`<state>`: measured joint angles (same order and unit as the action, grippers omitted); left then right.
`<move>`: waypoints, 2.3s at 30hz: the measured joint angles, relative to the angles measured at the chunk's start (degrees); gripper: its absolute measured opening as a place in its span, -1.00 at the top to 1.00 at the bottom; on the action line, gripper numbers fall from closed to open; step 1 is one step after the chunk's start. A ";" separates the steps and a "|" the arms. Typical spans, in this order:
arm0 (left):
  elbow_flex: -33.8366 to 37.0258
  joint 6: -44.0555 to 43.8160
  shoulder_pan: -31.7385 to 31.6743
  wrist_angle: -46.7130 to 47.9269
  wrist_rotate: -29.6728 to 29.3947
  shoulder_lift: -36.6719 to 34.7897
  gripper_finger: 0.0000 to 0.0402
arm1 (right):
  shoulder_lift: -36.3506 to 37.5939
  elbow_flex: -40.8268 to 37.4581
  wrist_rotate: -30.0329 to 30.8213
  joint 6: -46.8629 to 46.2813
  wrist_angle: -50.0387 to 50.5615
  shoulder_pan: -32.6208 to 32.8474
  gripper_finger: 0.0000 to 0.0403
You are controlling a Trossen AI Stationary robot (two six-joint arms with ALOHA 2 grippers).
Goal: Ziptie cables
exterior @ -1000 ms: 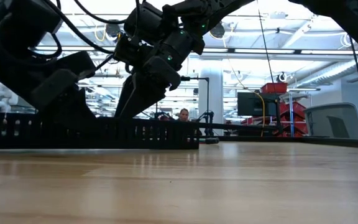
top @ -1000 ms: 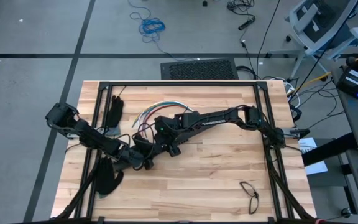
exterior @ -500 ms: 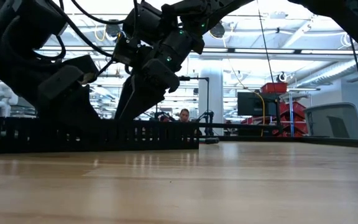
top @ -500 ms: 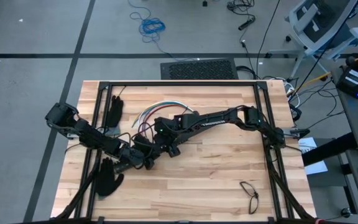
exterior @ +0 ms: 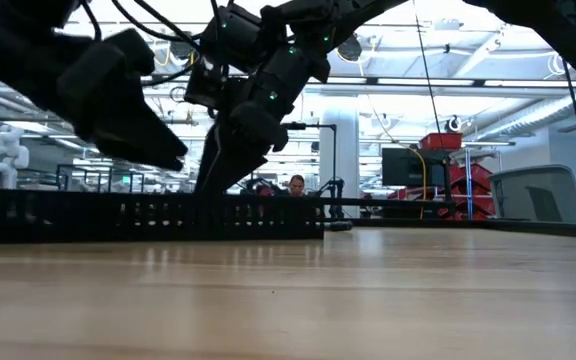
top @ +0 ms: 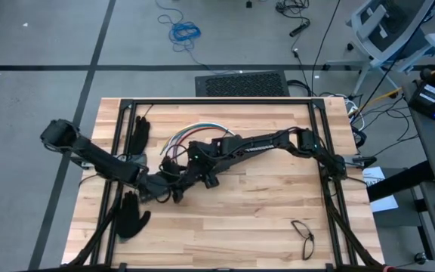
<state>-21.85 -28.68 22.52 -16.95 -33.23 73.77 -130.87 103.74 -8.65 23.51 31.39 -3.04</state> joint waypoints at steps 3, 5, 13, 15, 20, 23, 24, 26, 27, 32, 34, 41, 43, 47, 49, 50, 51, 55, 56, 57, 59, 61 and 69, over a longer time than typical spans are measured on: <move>0.00 0.61 0.00 1.32 0.01 -3.27 -0.72 | 0.00 -0.02 3.63 -1.86 1.16 -0.87 -0.18; 0.00 0.63 0.00 2.16 0.22 -4.91 -0.72 | 0.00 -0.02 4.06 -4.07 1.90 -1.76 -0.18; 0.00 0.63 -0.04 3.09 6.04 -5.80 -0.72 | 0.11 -0.02 4.89 -5.41 7.64 -3.29 -0.18; 0.00 0.96 0.01 3.15 6.47 -5.80 -0.72 | 0.15 -0.02 4.99 -4.82 9.22 -3.37 -0.18; 0.00 6.80 -0.78 5.76 5.88 -5.41 -0.72 | 0.24 -0.02 4.91 -4.79 11.56 -3.42 -0.18; 0.04 6.75 -1.74 7.51 6.01 -5.39 -0.72 | 0.26 -0.02 4.67 -4.81 12.36 -3.42 -0.18; 0.04 6.71 -2.05 7.39 6.02 -5.39 -0.72 | 0.26 -0.02 4.50 -4.81 12.34 -3.42 -0.18; 0.04 6.68 -2.58 6.62 6.05 -5.39 -0.72 | 0.26 -0.05 4.22 -4.83 11.89 -3.42 -0.18; 0.04 6.50 -2.81 6.35 6.08 -5.39 -0.72 | 0.26 -0.12 4.08 -4.84 11.31 -3.41 -0.18; 0.04 1.34 -3.06 5.37 6.16 -5.43 -0.72 | 0.33 -0.26 1.27 -4.77 5.66 -3.33 -0.18; 0.04 0.57 -3.01 6.21 6.29 -5.43 -0.72 | 0.31 -0.26 0.88 -4.88 4.62 -3.33 -0.18; 0.04 -1.26 -3.08 13.51 5.93 -5.43 -0.72 | 0.31 -0.24 0.80 -4.82 4.71 -3.29 -0.18; 0.04 0.31 -3.48 15.88 4.90 -5.41 -0.72 | 0.31 -0.24 0.80 -4.82 4.69 -3.29 -0.18; 0.81 0.68 -6.18 14.70 2.32 -4.60 -0.72 | 0.31 -0.24 0.77 -4.79 4.64 -3.29 -0.18; 1.83 1.77 -7.69 10.93 1.75 -3.54 -0.72 | 0.31 -0.24 0.77 -4.80 4.59 -3.27 -0.18; 2.29 2.03 -8.40 8.27 1.67 -2.73 -0.72 | 0.31 -0.24 0.76 -4.79 4.58 -3.28 -0.18; 2.75 2.03 -9.09 5.40 1.73 -1.76 -0.72 | 0.31 -0.24 0.77 -4.80 4.58 -3.27 -0.18; 3.21 2.05 -10.69 -0.58 6.90 3.14 -0.72 | 0.31 -0.24 0.75 -4.70 4.56 -3.27 -0.18; 3.21 2.17 -10.74 -1.63 7.27 4.30 -0.72 | 0.31 -0.24 0.71 -4.64 4.55 -3.27 -0.19; 3.21 2.22 -10.82 -2.48 7.79 5.32 -0.72 | 0.31 -0.24 0.63 -4.57 4.54 -3.27 -0.19; 3.19 2.49 -10.80 -2.93 8.09 6.72 -0.72 | 0.31 -0.24 0.54 -4.44 4.51 -3.27 -0.19; 3.21 2.54 -10.79 -3.44 8.44 7.48 -0.72 | 0.31 -0.24 0.52 -4.37 4.47 -3.24 -0.19; 3.21 2.47 -10.80 -3.58 8.68 7.46 -0.66 | 0.31 -0.24 0.51 -4.10 4.45 -3.22 -0.19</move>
<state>-18.63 -26.22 11.73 -20.53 -24.56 81.23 -130.56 103.50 -8.14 19.41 35.83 -6.26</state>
